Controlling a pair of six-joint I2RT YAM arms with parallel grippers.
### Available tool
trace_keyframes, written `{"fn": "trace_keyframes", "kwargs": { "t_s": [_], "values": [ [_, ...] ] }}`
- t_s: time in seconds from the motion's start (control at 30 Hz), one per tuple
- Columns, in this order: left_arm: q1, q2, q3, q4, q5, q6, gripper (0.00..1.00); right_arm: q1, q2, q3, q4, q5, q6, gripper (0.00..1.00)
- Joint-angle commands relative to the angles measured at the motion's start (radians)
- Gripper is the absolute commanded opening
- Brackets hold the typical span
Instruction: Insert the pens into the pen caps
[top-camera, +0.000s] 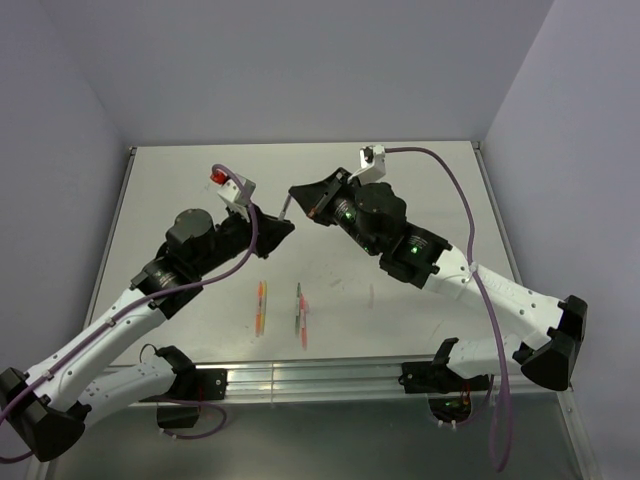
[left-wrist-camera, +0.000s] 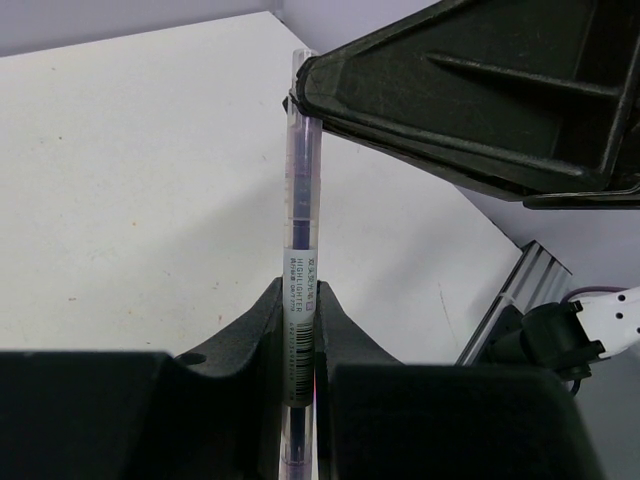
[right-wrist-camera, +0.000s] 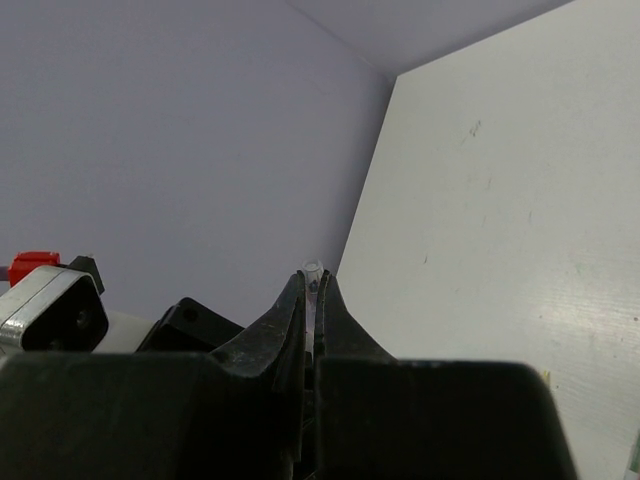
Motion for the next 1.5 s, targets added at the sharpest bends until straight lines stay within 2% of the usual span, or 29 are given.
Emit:
{"fn": "trace_keyframes", "kwargs": {
  "t_s": [0.0, 0.3, 0.7, 0.73, 0.8, 0.83, 0.9, 0.93, 0.97, 1.03, 1.27, 1.47],
  "values": [
    [0.025, 0.019, 0.09, 0.184, -0.16, 0.02, 0.0, 0.119, 0.009, 0.016, -0.113, -0.28, 0.012, 0.0],
    [0.025, 0.033, 0.117, 0.191, -0.192, 0.042, 0.0, 0.134, 0.019, 0.025, -0.122, -0.3, 0.007, 0.0],
    [0.025, 0.002, 0.14, 0.04, -0.16, -0.004, 0.01, 0.123, 0.036, 0.077, -0.176, -0.256, 0.013, 0.0],
    [0.025, -0.001, 0.146, 0.008, -0.157, -0.01, 0.11, 0.119, 0.036, 0.08, -0.184, -0.253, 0.021, 0.0],
    [0.025, -0.011, 0.145, -0.03, -0.135, -0.03, 0.22, 0.094, 0.033, 0.088, -0.193, -0.253, 0.026, 0.0],
    [0.025, -0.03, 0.137, -0.035, -0.127, -0.038, 0.37, 0.082, 0.036, 0.092, -0.208, -0.257, 0.026, 0.0],
    [0.025, -0.057, 0.104, -0.036, -0.123, -0.05, 0.5, 0.048, 0.035, 0.109, -0.222, -0.251, 0.014, 0.0],
    [0.025, -0.086, 0.091, -0.041, -0.124, -0.064, 0.6, 0.042, 0.038, 0.115, -0.234, -0.251, 0.009, 0.0],
    [0.025, -0.099, 0.074, -0.044, -0.129, -0.067, 0.64, 0.025, 0.042, 0.123, -0.242, -0.254, 0.003, 0.0],
    [0.025, -0.129, 0.065, -0.067, -0.135, -0.072, 0.68, 0.013, 0.053, 0.143, -0.26, -0.256, 0.001, 0.0],
    [0.025, -0.198, 0.065, -0.162, -0.16, -0.081, 0.69, -0.065, 0.084, 0.163, -0.337, -0.243, 0.003, 0.0],
    [0.025, -0.248, 0.053, -0.251, -0.201, -0.158, 0.69, -0.286, 0.197, 0.122, -0.405, -0.314, -0.124, 0.0]
  ]
}}
